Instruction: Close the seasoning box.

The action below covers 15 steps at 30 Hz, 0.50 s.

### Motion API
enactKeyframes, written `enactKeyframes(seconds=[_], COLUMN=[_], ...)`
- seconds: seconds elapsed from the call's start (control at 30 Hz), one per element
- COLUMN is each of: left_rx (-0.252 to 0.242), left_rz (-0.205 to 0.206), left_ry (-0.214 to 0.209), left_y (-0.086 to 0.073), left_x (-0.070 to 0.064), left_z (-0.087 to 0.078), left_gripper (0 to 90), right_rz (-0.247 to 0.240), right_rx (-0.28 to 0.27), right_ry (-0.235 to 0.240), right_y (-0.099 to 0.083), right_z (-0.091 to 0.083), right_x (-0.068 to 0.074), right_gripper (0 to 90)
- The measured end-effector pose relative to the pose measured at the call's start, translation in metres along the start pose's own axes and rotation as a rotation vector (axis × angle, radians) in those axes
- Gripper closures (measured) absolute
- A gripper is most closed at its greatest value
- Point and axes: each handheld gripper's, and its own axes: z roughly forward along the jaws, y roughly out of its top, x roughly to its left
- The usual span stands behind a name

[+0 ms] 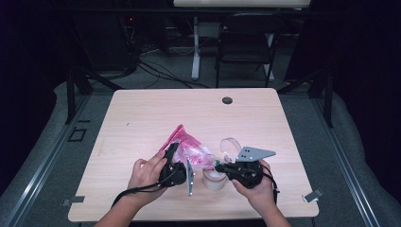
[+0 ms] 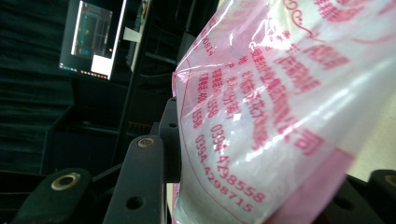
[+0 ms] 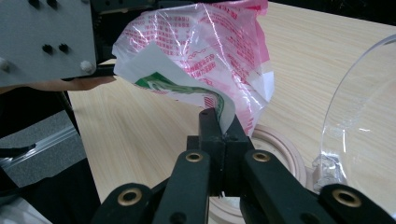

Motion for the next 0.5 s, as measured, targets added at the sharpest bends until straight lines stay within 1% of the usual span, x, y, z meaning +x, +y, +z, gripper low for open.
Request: enactKeyframes(seconds=[0.23,0.33,0.43,0.5], left_rx=[0.003,0.007,0.005,0.006], left_rz=[-0.016,-0.033,-0.04,-0.054], left_ry=[-0.019,-0.031,-0.038,-0.047], left_y=[-0.0042,-0.0053,-0.0062,-0.0071], left_x=[-0.0052,-0.0072,-0.0081,-0.0093], left_z=[0.0017,0.002,0.0023,0.0023], left_gripper=[65.1,65.1,65.2,65.2], right_rz=[-0.008,-0.009,-0.011,-0.012], right_rx=[0.003,0.003,0.001,0.001], right_ry=[0.003,0.007,0.01,0.01], right_y=[0.0005,0.0007,0.0008,0.0011], right_z=[0.001,0.0013,0.0016,0.0015], right_x=[0.0021,0.0025,0.0033,0.004], right_gripper=[90.0,90.0,90.0,90.0])
